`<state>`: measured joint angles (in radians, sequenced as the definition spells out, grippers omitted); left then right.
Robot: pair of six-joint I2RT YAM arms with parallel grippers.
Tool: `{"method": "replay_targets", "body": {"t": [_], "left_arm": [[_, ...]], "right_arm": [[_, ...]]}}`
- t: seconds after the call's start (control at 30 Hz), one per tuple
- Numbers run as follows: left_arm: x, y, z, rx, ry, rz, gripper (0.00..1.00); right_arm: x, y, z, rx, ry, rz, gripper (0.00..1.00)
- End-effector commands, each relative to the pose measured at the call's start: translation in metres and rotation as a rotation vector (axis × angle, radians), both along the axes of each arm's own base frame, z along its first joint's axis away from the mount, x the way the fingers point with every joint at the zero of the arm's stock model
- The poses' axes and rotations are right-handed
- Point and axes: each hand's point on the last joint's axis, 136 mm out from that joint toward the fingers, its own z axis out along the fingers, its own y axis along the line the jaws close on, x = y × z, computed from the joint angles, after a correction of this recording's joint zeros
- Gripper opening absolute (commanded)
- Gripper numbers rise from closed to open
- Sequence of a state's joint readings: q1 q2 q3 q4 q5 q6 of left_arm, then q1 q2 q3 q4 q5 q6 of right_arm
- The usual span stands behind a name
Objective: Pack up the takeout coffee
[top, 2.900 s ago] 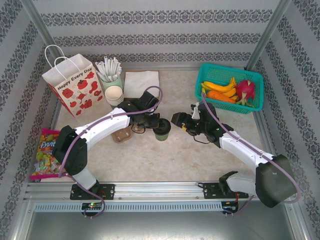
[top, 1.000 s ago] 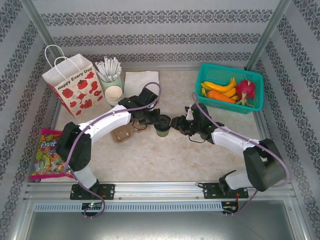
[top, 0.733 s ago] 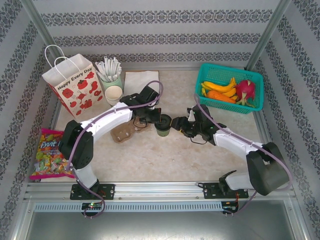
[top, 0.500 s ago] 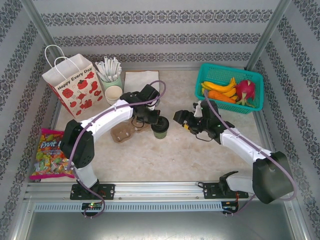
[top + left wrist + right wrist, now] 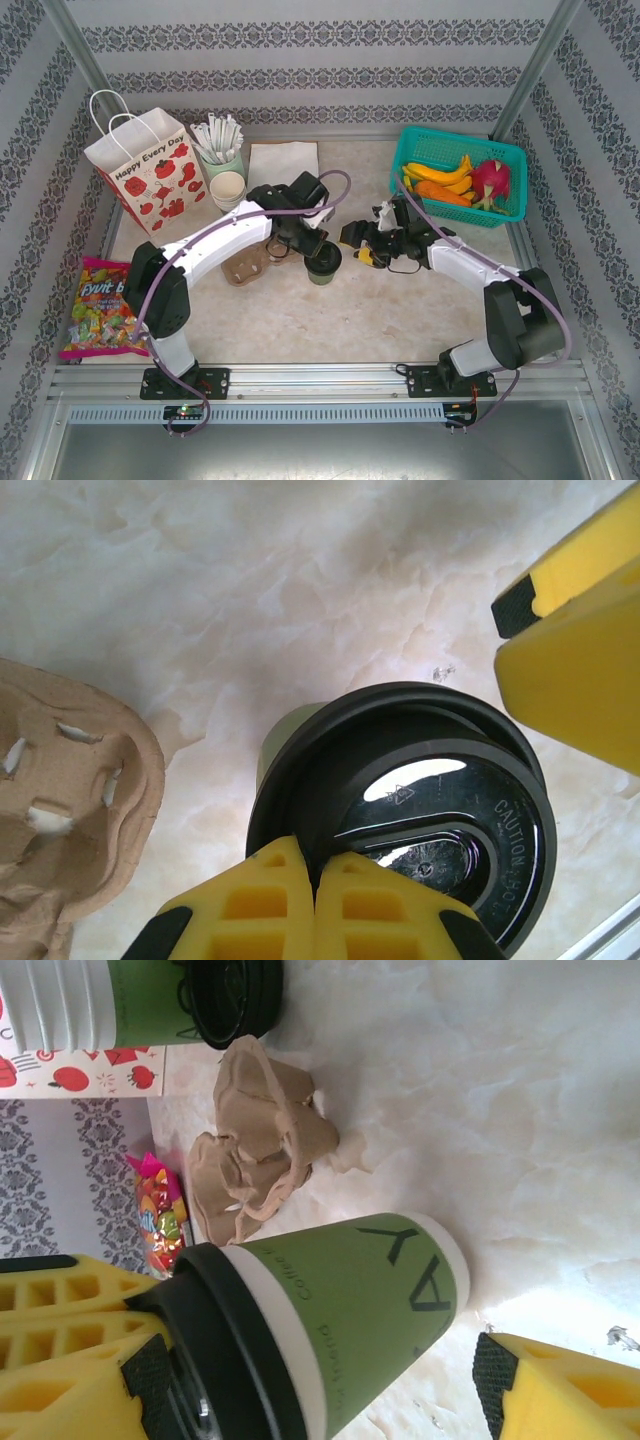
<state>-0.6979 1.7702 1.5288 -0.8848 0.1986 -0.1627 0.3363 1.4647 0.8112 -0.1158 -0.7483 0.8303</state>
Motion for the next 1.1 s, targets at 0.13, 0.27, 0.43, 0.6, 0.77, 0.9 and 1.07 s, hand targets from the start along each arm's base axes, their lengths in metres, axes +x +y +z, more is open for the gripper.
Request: {"method": "replay_targets", "body": {"t": [0.13,0.27,0.43,0.6,0.77,0.9,1.07], "left_arm": [[-0.001,0.0,-0.014,0.042,-0.063,-0.063,0.0],[-0.005,-0.001,-0.023,0.035,-0.042,-0.056,0.0],[-0.007,-0.003,-0.025,0.006,-0.034,-0.038,0.0],[-0.014,-0.006,-0.035,-0.027,0.01,-0.015,0.0],[-0.044,-0.007,-0.09,-0.073,0.205,0.092,0.0],[-0.058,0.015,-0.125,0.044,0.28,0.162,0.0],[-0.036,0.014,-0.087,0.05,0.186,0.177,0.0]], "right_arm": [[-0.005,0.006,-0.007,0.026,0.024,0.055,0.79],[-0.009,0.007,-0.011,0.034,0.042,0.071,0.75],[-0.015,0.004,-0.027,0.01,0.09,0.065,0.72],[-0.031,-0.001,-0.054,-0.047,0.173,0.072,0.69],[-0.057,-0.018,-0.098,-0.164,0.282,0.033,0.67],[-0.072,-0.032,-0.12,-0.243,0.335,0.004,0.7],[-0.049,-0.02,-0.091,-0.17,0.231,-0.017,0.72]]}}
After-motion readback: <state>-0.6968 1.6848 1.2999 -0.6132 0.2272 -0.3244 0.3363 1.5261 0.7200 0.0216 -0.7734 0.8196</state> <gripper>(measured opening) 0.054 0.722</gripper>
